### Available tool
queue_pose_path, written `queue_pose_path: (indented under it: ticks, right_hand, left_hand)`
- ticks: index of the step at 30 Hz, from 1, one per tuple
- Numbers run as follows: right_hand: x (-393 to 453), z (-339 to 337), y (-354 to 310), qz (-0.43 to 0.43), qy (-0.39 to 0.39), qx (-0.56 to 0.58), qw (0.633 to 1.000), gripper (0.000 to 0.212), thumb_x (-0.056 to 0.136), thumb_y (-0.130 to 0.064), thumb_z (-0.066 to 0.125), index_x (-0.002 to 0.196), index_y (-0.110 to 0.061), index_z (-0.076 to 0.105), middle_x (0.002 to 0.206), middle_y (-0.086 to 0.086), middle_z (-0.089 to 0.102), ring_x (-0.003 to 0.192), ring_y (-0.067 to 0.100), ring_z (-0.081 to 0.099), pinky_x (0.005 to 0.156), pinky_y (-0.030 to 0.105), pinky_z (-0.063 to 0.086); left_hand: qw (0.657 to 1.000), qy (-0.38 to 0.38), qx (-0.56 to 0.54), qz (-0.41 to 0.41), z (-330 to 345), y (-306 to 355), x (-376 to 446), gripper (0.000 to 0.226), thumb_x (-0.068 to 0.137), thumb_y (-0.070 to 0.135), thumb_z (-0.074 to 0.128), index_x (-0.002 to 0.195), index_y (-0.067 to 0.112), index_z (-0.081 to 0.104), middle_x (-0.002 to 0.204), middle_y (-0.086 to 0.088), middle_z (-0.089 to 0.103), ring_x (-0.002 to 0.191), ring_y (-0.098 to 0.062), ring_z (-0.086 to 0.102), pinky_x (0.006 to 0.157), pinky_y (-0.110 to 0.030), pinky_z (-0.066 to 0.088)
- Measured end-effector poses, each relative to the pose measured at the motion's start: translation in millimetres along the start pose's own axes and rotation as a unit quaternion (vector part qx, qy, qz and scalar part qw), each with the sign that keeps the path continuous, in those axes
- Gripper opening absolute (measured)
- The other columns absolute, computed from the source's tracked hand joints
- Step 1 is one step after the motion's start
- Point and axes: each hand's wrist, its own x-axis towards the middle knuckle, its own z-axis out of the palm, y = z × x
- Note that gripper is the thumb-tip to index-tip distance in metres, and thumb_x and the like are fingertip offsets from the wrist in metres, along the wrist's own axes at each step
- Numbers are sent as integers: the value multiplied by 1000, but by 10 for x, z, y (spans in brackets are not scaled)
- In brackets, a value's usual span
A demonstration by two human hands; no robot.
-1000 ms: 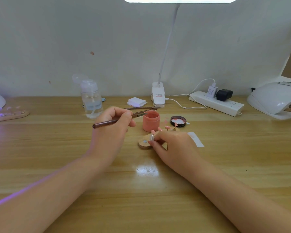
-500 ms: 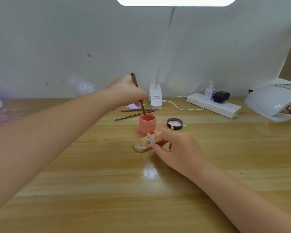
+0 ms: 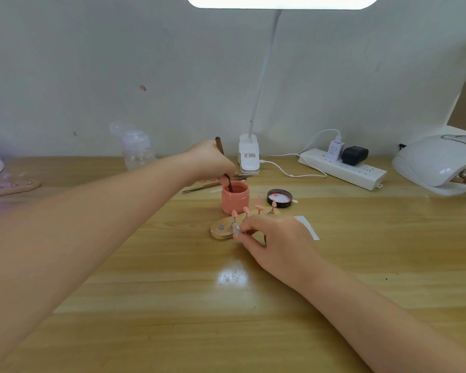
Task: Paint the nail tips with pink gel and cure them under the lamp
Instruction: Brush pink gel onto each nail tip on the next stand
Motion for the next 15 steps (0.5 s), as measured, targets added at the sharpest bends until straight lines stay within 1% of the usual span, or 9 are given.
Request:
queue_pose_path:
  ticks: [2, 4, 6, 9, 11, 12, 13, 15]
  right_hand:
    - [3, -1, 2, 7, 8, 2, 1000, 13, 88, -31, 67, 79, -22, 68, 70, -15, 65, 55, 2, 44, 60, 25, 42]
    - [5, -8, 11, 18, 22, 15, 999, 11, 87, -29, 69, 78, -23, 68, 67, -22, 58, 53, -7, 46, 66, 20, 42]
    - [12, -19, 13, 28, 31, 31, 999, 6, 86, -27, 70, 80, -25, 70, 71, -24, 59, 60, -12, 50, 69, 18, 43]
    - [8, -20, -6, 31, 37, 45, 998, 3, 85, -24, 71, 83, -24, 71, 76, -22, 64, 75, -7, 53, 73, 7, 38]
    - [-1, -15, -28, 26, 39, 58, 997, 2, 85, -21, 72, 83, -22, 71, 75, -23, 61, 69, -16, 50, 76, 7, 40]
    - [-3, -17, -34, 28, 39, 66, 997, 1, 85, -20, 72, 84, -21, 72, 74, -23, 60, 66, -20, 49, 74, 7, 40]
    - [-3, -21, -36, 32, 40, 76, 996, 1, 84, -19, 73, 83, -20, 73, 72, -23, 60, 66, -20, 50, 69, 6, 39]
    - [5, -31, -36, 46, 46, 107, 992, 3, 83, -18, 74, 81, -17, 73, 67, -22, 59, 65, -12, 54, 60, 7, 36]
  left_hand:
    - [997, 27, -67, -26, -68, -18, -2, 7, 81, 11, 61, 75, 11, 61, 53, 1, 62, 43, -9, 43, 41, -18, 30]
    - [985, 50, -156, -57, -149, -57, -6, 5, 83, 10, 60, 81, 8, 63, 49, 1, 63, 44, -10, 39, 43, -20, 30]
    - [969, 65, -227, -80, -203, -130, -34, 7, 84, 9, 58, 82, 6, 64, 46, 1, 62, 44, -11, 37, 45, -21, 29]
    - [948, 70, -289, -111, -183, -289, -112, 9, 84, 10, 57, 80, 8, 65, 45, 3, 60, 43, -9, 37, 42, -17, 30]
    - [933, 66, -329, -127, -144, -388, -148, 10, 86, 12, 56, 79, 9, 64, 46, 4, 60, 43, -8, 38, 40, -15, 31]
    - [927, 65, -344, -135, -131, -425, -160, 10, 86, 13, 56, 80, 10, 64, 47, 4, 60, 42, -8, 38, 40, -15, 31]
    - [922, 62, -354, -142, -120, -456, -171, 10, 86, 13, 56, 79, 11, 63, 47, 4, 60, 41, -7, 38, 40, -15, 31]
    - [916, 58, -367, -151, -119, -503, -191, 11, 87, 14, 56, 79, 13, 62, 48, 4, 59, 38, -6, 39, 40, -15, 31]
